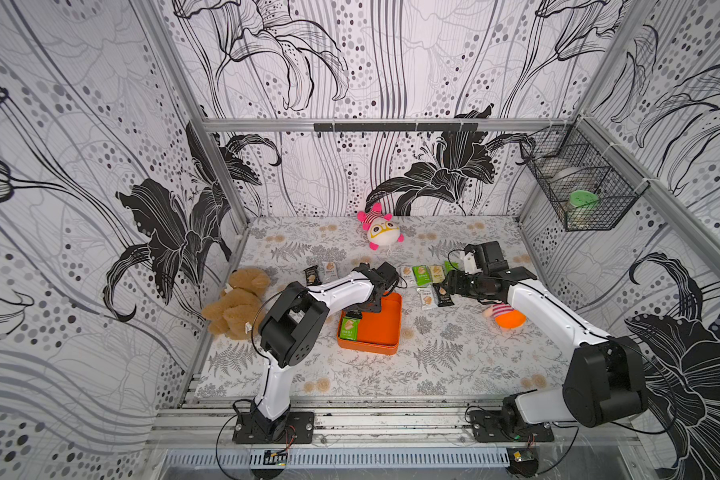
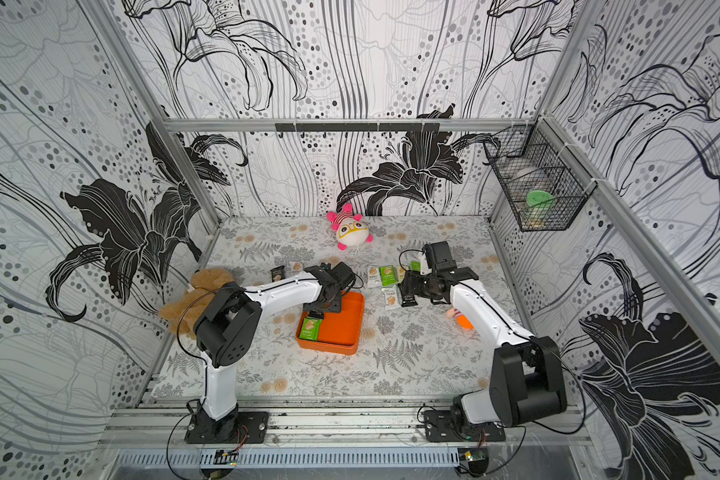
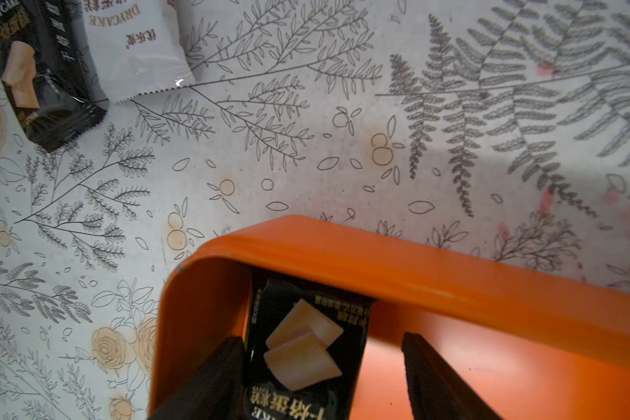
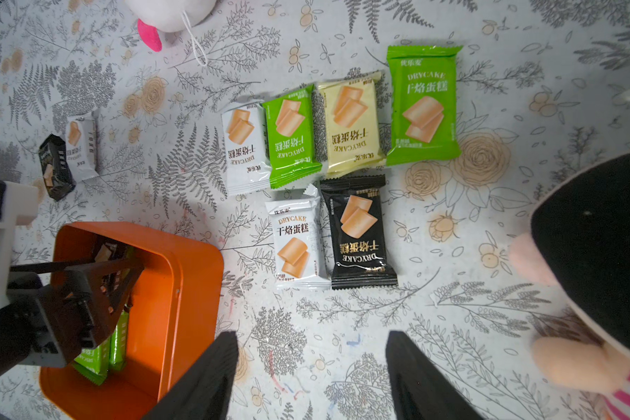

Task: Take the cookies out of the storage box
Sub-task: Pick up the cookie from the storage box.

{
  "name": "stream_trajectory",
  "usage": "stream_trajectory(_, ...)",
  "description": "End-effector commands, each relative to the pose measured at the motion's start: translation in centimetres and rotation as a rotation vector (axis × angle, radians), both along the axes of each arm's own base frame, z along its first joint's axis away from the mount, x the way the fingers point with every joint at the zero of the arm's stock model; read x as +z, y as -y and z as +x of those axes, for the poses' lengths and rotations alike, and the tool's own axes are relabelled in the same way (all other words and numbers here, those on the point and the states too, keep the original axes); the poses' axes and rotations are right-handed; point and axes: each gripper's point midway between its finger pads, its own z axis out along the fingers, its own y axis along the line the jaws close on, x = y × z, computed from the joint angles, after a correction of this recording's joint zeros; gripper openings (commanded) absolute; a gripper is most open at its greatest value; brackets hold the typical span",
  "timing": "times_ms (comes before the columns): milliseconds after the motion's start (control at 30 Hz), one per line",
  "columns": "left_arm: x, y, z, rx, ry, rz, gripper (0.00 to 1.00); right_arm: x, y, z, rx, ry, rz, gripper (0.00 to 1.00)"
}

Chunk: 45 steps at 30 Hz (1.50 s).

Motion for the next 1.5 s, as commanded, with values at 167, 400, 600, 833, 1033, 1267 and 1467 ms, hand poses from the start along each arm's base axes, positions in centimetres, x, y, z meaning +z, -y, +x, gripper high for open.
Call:
stream_trajectory(167, -0.2, 0.9, 0.5, -0.002, 0.009, -0.045, 0.69, 0.6, 0.4, 0.4, -0.004, 0.005, -0.025, 0.7)
stream_trajectory(400, -0.3, 0.6, -0.1, -0.003, 0.008, -0.054, 0.53, 0.4, 0.2, 0.4, -0.01, -0.003, -0.004, 0.7)
stream_trajectory(600, -0.5, 0.4, -0.3, -0.015, -0.005, -0.041, 0.53, 0.3, 0.2, 0.3, -0.014, -0.005, -0.001, 0.7)
stream_trajectory(833, -1.2, 0.4, -0.3, -0.03, -0.027, -0.017, 0.63, 0.5, 0.3, 0.0, -0.026, 0.001, 0.003, 0.7)
stream_trajectory(1033, -1.4, 0.6, -0.2, -0.043, -0.036, -0.013, 0.62, 0.8, 0.9, -0.4, -0.04, 0.014, -0.013, 0.7)
stream_trajectory(1267, -0.5, 2.5, 0.1, -0.05, -0.027, -0.098, 0.59, 0.6, 0.9, -0.7, -0.048, 0.01, -0.008, 0.7)
stream_trajectory(1467, -0.9, 4.5, -0.1, -0.07, -0.037, -0.137, 0.57, 0.8, 0.8, -0.6, -0.054, 0.017, 0.003, 0.7)
